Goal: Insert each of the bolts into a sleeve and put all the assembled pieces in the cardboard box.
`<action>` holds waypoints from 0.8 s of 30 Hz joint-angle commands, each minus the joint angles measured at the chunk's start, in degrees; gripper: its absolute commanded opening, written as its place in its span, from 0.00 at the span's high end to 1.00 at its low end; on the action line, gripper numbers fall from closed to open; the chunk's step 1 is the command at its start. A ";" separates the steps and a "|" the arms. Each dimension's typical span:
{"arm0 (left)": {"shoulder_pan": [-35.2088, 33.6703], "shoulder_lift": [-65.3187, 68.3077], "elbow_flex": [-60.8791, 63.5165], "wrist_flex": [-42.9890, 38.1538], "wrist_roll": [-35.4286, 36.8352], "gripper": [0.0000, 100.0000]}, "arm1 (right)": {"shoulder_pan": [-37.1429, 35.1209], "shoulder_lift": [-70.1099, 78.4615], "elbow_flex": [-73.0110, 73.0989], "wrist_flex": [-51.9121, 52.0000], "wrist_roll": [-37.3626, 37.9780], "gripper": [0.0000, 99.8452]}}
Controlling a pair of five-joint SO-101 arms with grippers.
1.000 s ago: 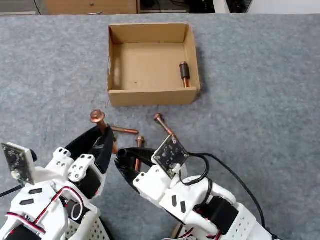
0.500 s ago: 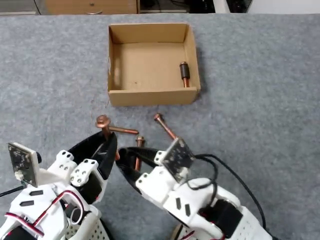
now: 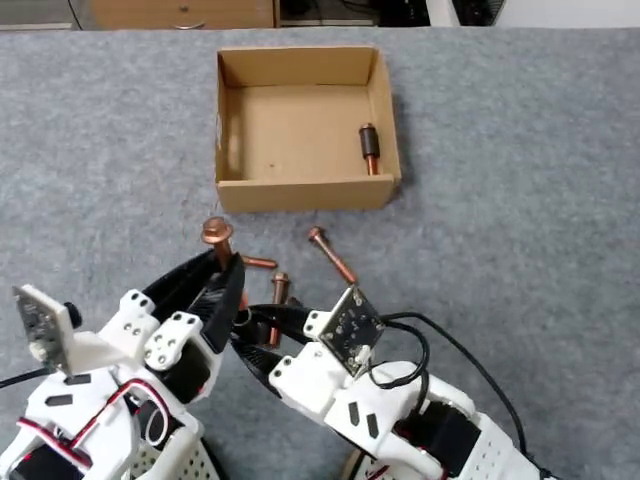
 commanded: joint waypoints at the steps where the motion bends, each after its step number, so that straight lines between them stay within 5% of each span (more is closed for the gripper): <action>1: 0.97 0.22 0.35 -1.85 -0.44 0.98 | -0.75 -6.81 -0.84 -0.09 -0.62 1.00; 24: 1.05 -3.03 1.67 -1.05 -2.99 0.98 | -0.48 -7.25 -3.74 -0.62 -0.26 1.00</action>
